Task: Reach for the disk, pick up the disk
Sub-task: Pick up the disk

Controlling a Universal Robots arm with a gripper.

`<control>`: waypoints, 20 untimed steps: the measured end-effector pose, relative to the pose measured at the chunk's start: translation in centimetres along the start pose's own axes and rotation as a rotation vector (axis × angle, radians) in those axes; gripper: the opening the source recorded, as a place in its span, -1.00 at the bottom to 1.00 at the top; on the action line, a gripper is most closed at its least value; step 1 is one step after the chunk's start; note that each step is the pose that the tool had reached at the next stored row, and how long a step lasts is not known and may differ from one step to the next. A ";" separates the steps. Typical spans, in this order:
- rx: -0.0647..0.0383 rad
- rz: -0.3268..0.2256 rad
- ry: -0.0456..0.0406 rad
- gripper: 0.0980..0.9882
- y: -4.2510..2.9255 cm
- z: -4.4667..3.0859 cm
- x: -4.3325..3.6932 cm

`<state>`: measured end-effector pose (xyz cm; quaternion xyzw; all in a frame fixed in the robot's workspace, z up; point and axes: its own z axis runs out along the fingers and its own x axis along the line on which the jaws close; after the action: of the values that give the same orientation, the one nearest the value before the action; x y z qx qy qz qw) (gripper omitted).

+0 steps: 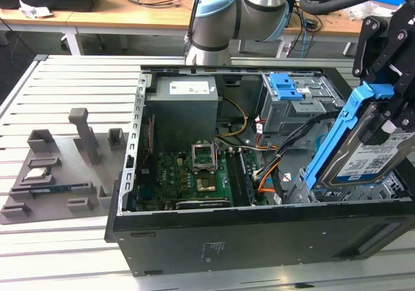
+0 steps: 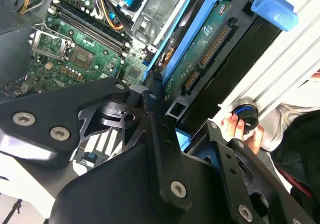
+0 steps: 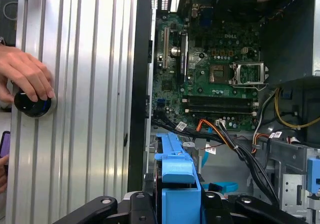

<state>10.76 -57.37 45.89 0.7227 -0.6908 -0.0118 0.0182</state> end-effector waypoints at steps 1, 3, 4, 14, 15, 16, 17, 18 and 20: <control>0.000 0.000 0.0000 -0.40 -0.04 0.04 0.00; 0.000 0.000 -0.0002 -0.40 -0.27 0.11 -0.06; 0.000 0.000 0.0001 -0.40 -0.34 0.11 -0.11; 0.000 0.000 0.0009 -0.40 -1.85 0.49 -1.37; 0.000 0.000 0.0006 -0.40 -2.07 0.59 -1.73; 0.000 0.000 0.0008 -0.40 -2.16 0.63 -1.91; 0.000 0.001 0.0010 -0.40 -2.25 0.67 -2.12; 0.000 0.001 0.0008 -0.40 -2.30 0.72 -2.31; 0.000 0.001 0.0007 -0.40 -2.36 0.83 -2.71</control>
<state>12.95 -54.56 44.94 0.7224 -0.6911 -0.0116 0.0185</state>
